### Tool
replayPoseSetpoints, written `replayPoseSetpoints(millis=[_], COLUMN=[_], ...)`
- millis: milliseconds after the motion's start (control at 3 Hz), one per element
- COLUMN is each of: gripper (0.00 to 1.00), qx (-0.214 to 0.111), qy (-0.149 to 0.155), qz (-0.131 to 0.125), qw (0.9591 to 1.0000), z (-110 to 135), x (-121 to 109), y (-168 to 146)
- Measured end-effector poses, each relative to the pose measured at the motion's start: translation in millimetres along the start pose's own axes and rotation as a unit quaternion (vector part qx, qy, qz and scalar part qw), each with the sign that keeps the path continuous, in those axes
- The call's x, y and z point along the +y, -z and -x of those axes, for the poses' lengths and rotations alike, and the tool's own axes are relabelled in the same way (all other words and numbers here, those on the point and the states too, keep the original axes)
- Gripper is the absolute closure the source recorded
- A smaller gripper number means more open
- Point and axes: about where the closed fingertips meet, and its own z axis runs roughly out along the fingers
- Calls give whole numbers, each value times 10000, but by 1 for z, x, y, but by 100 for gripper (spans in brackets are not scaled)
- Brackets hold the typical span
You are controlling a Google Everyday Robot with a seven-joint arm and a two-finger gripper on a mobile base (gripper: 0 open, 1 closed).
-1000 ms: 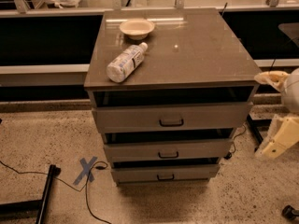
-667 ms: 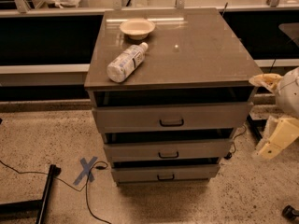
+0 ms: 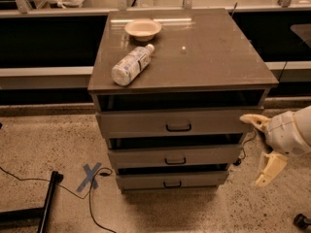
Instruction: Open middle drawer
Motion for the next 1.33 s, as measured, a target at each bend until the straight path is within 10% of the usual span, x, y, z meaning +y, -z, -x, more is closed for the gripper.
replayPoseSetpoints(millis=[667, 1333], gripper=[0, 0], qx=[-62, 1004], qy=[247, 337], qz=[104, 5], qw=[9996, 9944], z=[-7, -96], x=[1, -19], y=[-12, -97])
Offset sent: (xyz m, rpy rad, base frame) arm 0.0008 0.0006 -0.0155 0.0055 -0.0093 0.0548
